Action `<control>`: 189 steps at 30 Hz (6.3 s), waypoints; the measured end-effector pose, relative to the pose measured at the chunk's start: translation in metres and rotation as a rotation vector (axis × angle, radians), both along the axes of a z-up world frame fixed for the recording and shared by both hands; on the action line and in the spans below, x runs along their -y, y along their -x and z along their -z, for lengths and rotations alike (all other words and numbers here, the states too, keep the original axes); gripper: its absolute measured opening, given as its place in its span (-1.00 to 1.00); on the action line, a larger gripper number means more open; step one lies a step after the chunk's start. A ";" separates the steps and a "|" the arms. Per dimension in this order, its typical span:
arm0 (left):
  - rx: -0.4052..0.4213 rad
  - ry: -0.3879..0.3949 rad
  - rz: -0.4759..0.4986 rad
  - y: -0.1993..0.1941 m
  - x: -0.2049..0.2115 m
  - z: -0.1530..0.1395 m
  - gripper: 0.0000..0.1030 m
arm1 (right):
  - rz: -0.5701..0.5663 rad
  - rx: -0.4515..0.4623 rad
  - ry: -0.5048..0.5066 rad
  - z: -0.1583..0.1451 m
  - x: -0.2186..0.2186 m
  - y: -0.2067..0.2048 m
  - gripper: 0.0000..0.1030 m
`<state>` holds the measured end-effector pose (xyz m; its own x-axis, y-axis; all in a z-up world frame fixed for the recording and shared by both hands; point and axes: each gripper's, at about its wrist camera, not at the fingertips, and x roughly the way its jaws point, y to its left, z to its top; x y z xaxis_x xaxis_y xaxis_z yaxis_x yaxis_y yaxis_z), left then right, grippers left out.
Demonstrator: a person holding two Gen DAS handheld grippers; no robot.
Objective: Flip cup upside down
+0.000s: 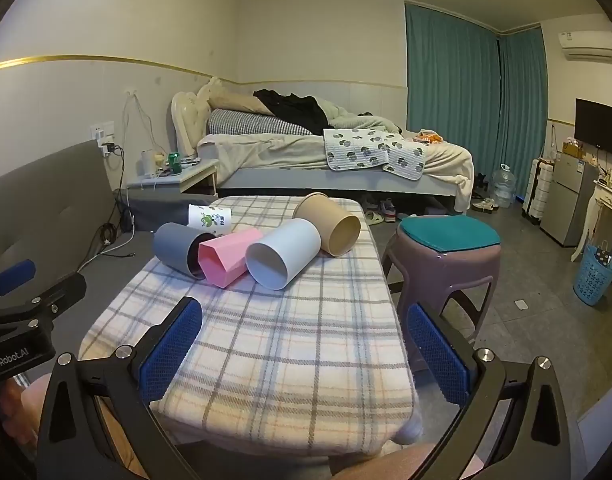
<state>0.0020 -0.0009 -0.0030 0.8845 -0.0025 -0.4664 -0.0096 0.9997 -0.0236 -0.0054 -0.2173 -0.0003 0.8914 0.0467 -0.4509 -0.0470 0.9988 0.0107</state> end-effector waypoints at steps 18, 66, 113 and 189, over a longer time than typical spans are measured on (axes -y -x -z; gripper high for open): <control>-0.007 -0.001 0.003 0.002 0.000 0.001 0.95 | 0.001 -0.003 0.001 -0.001 -0.001 -0.002 1.00; -0.024 0.008 0.005 0.002 0.002 0.009 0.95 | -0.002 -0.010 0.005 0.003 -0.006 -0.001 1.00; -0.259 0.021 -0.282 -0.236 -0.115 0.041 0.95 | -1.004 -0.387 0.698 0.050 -0.204 -0.371 0.96; -0.234 0.035 -0.077 -0.053 -0.013 0.030 0.95 | -0.122 -0.422 -0.149 0.043 -0.036 -0.121 0.72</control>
